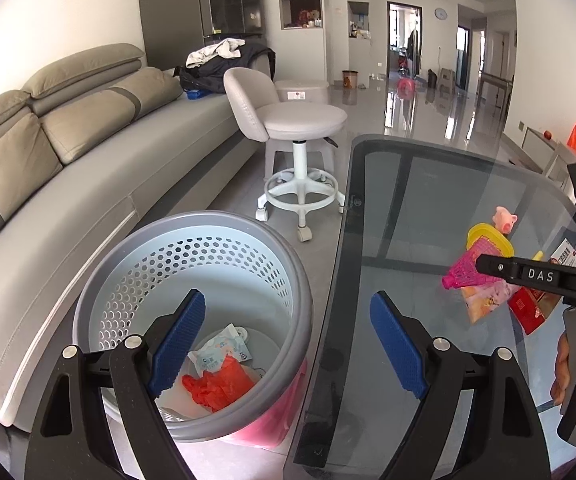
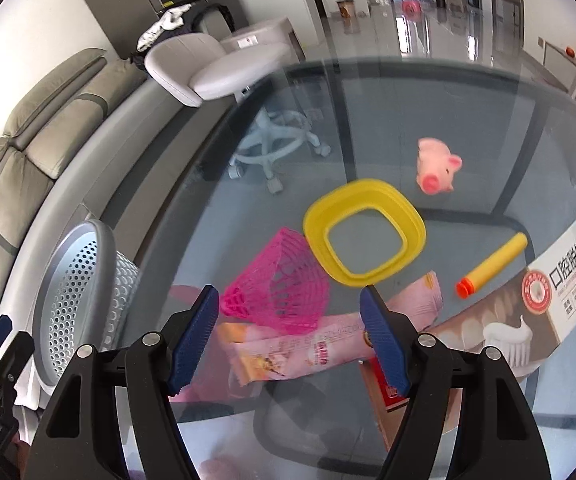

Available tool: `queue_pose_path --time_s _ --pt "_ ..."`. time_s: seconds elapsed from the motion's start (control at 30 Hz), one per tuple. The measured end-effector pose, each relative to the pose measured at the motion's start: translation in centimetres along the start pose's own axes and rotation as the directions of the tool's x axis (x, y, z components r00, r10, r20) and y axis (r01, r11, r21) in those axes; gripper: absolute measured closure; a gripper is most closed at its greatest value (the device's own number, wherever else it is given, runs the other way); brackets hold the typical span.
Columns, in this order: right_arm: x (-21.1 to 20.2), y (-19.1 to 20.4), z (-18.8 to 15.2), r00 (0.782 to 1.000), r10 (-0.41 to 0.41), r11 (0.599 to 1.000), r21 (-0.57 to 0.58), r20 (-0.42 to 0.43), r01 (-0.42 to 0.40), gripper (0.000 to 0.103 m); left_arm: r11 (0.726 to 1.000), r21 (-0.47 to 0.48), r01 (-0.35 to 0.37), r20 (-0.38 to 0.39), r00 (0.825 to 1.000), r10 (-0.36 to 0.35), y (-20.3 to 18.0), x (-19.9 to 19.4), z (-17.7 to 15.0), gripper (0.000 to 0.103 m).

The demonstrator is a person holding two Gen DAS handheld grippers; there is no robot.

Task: Collect trash
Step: 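Move both tools back over the table and grasp the toothpaste box with the right tool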

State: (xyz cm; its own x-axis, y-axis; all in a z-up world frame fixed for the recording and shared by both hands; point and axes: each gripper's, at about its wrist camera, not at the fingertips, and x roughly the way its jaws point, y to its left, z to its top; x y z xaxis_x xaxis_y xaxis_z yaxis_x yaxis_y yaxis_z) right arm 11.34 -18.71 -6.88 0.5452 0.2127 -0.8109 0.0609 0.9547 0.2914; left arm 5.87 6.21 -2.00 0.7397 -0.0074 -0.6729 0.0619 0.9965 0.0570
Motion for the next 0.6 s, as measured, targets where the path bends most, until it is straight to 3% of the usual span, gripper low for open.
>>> queue_pose_path --time_s 0.6 --pt "-4.5 -5.9 -4.3 0.997 -0.066 0.996 0.063 -0.026 0.067 0.033 0.993 0.032 0.115 0.006 0.993 -0.116 -3.9 -0.6 0.3 0.02"
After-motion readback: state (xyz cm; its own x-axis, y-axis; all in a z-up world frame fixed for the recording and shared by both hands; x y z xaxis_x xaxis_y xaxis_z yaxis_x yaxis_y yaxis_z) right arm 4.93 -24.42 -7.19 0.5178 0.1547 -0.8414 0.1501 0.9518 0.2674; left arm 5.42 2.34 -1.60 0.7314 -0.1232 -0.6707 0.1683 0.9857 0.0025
